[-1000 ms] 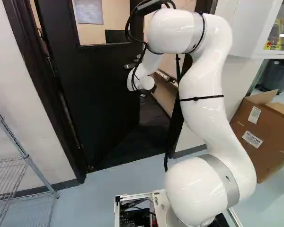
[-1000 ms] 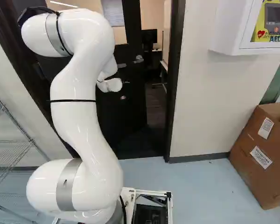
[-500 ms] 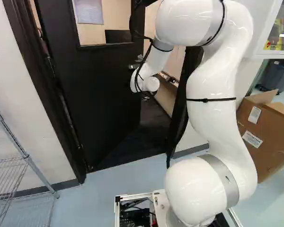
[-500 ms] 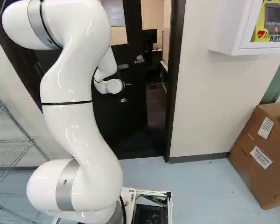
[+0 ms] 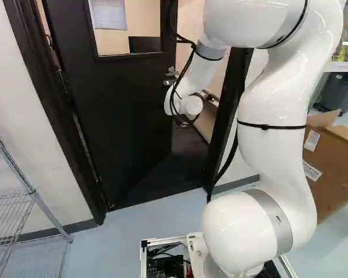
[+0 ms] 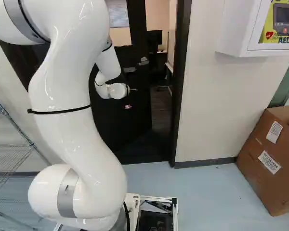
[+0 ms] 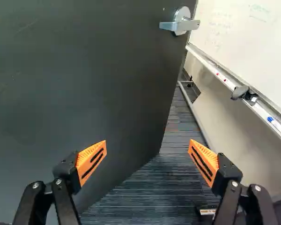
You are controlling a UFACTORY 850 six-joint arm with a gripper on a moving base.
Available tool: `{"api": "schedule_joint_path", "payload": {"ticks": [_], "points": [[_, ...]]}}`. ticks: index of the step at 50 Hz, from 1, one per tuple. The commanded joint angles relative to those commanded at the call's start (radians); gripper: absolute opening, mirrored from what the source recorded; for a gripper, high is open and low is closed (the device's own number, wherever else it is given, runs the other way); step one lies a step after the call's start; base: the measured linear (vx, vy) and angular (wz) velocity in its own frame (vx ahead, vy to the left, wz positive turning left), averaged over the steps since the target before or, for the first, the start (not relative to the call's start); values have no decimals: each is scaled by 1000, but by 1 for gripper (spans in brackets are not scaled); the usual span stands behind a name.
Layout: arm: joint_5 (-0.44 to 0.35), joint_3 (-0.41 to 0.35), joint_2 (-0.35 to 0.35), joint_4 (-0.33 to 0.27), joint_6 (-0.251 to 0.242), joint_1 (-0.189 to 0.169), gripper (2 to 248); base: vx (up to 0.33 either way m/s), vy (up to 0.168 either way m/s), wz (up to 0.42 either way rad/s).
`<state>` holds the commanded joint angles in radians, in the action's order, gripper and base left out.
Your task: Open the door and move inside
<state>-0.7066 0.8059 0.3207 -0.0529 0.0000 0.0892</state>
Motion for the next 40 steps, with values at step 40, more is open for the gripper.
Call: {"api": "schedule_joint_path", "payload": {"ticks": [40], "points": [[0, -219, -190, 0, 0, -47, 247, 0, 0, 0]]}}
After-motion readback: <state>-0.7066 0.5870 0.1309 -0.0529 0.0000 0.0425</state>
